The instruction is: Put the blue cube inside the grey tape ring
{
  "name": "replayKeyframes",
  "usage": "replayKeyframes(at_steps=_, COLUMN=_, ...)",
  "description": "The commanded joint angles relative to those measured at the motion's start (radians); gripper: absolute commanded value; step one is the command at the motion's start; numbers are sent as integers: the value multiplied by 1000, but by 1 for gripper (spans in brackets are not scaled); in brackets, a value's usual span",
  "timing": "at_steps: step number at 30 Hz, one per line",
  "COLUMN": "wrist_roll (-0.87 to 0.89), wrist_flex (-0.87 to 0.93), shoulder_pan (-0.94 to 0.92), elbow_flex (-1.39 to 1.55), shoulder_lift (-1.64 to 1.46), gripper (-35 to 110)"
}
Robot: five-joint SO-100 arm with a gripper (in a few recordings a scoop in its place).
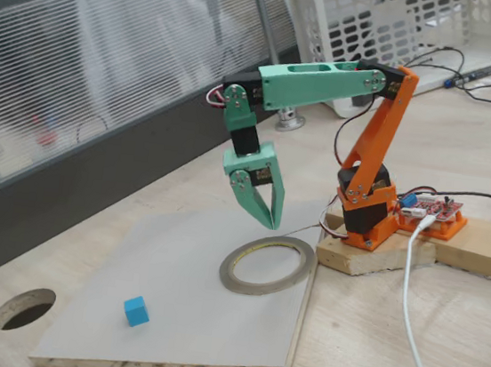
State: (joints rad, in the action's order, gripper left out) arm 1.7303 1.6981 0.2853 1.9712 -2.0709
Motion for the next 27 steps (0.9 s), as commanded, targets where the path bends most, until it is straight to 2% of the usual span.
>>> replayKeyframes(at_steps=1, wrist_roll=8, wrist_flex=15, shoulder_pan=67, elbow_flex=-3, shoulder_lift=-11, gripper=1)
replayKeyframes(at_steps=6, wrist_roll=8, wrist_flex=15, shoulder_pan=67, elbow_flex=-141, shoulder_lift=156, gripper=1)
replayKeyframes(at_steps=18, wrist_roll=12, wrist_flex=18, shoulder_pan=78, elbow_flex=-1057, shoulder_lift=824, gripper=1)
replayKeyframes(at_steps=21, wrist_roll=8, wrist_flex=17, shoulder_pan=77, elbow_flex=-1149, shoulder_lift=904, gripper=1)
replayKeyframes(at_steps=27, wrist_roll=5, wrist_flex=15, shoulder_pan=69, elbow_flex=-1149, shoulder_lift=922, gripper=2)
